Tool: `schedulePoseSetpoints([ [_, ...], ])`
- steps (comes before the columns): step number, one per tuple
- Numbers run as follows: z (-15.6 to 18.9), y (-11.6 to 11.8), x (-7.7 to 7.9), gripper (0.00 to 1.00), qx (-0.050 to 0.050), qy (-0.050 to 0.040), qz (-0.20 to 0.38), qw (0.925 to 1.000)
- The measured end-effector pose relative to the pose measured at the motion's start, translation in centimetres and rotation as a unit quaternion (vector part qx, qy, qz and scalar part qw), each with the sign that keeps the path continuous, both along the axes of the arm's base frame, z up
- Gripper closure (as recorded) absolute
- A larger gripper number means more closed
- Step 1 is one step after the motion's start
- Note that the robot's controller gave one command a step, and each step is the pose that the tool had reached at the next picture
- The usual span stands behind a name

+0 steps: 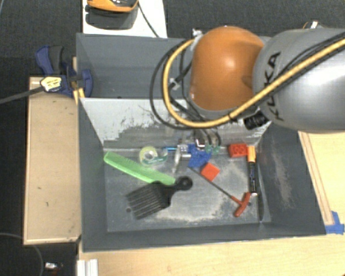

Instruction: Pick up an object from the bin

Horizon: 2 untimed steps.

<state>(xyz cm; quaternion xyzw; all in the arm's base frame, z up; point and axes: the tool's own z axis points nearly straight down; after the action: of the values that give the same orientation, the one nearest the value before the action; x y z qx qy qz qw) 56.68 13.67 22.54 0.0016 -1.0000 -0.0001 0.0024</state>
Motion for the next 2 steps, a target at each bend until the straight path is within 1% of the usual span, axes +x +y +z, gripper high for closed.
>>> schedulePoseSetpoints([
  [1, 0.5, -0.1, 0.2, 0.0, 0.001, -0.0043, -0.002, 1.0],
  [2, -5.0, 0.0, -1.3, 0.0, 0.001, -0.0053, 0.054, 0.9985],
])
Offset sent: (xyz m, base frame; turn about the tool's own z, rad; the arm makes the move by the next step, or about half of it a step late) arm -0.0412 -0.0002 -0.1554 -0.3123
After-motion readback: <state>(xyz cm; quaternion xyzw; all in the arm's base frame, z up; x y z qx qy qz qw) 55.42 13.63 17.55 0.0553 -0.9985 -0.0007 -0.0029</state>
